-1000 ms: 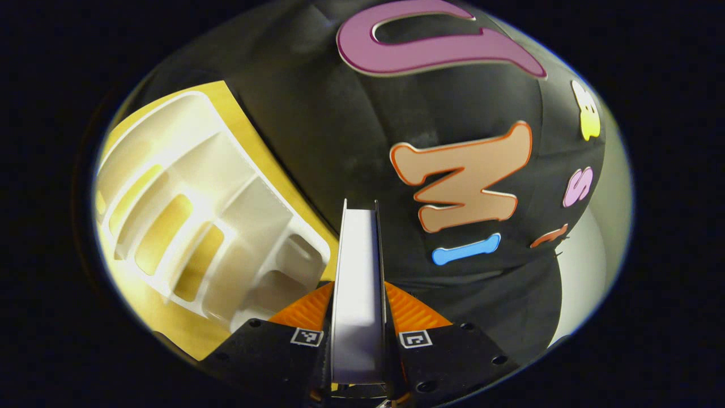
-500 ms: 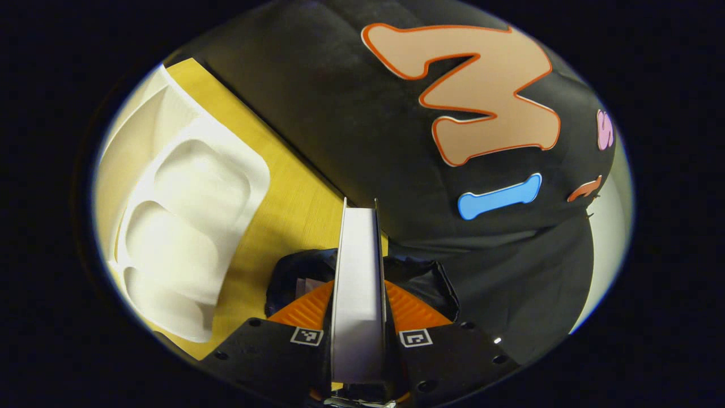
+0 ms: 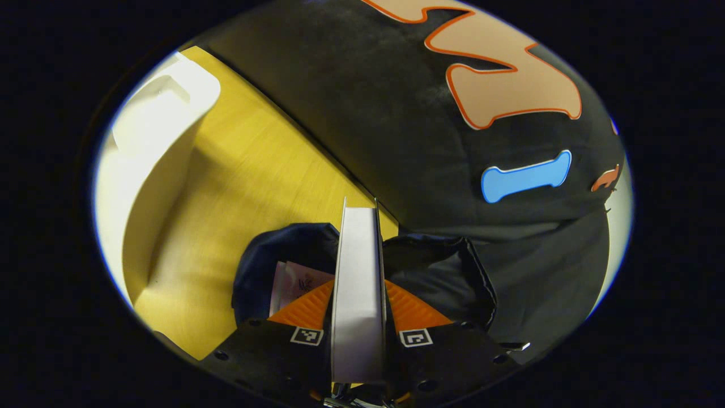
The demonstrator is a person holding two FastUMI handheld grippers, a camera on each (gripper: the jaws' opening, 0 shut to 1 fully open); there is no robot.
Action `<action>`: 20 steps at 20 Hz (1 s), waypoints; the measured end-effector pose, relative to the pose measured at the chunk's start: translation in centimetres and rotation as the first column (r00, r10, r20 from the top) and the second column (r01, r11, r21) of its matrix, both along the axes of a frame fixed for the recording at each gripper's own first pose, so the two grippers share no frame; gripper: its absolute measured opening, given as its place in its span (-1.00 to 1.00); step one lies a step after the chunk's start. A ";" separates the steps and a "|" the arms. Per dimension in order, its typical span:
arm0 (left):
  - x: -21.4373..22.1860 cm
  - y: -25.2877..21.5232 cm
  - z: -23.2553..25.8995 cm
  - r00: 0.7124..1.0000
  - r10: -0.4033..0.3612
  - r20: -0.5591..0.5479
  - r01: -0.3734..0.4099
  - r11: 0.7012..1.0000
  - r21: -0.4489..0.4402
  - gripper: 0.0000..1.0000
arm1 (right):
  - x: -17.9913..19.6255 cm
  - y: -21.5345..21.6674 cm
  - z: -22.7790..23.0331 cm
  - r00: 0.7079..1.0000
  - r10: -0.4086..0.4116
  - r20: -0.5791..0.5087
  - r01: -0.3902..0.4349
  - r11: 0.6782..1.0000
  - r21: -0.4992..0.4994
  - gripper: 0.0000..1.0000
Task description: Open the schoolbag, grab two books from the bookshelf and put them into the schoolbag.
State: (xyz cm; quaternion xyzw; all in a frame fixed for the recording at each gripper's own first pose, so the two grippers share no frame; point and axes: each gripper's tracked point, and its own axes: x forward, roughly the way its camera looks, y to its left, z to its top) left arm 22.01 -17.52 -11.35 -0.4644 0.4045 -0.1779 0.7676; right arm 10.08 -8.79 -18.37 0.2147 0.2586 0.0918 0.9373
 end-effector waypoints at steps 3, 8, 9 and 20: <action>-0.2 -2.0 -0.7 1.000 0.005 -0.011 -0.005 1.000 -0.010 -0.32 | 0.2 -0.1 0.7 1.000 0.013 0.016 -0.013 1.000 -0.004 -0.92; -0.1 -4.1 -1.7 0.998 0.054 -0.035 -0.056 0.997 -0.053 -0.31 | 0.7 0.1 1.2 0.999 0.020 0.029 -0.020 1.000 0.009 -0.94; 0.0 -4.3 -1.9 0.997 0.068 -0.038 -0.070 0.996 -0.063 -0.29 | 0.8 0.1 1.2 0.999 0.019 0.029 -0.019 1.000 0.012 -0.94; -2.9 -6.2 -6.9 0.982 -0.010 -0.186 0.022 0.998 0.065 0.27 | 1.2 0.8 -0.1 1.000 0.011 0.003 -0.011 1.000 0.024 -0.92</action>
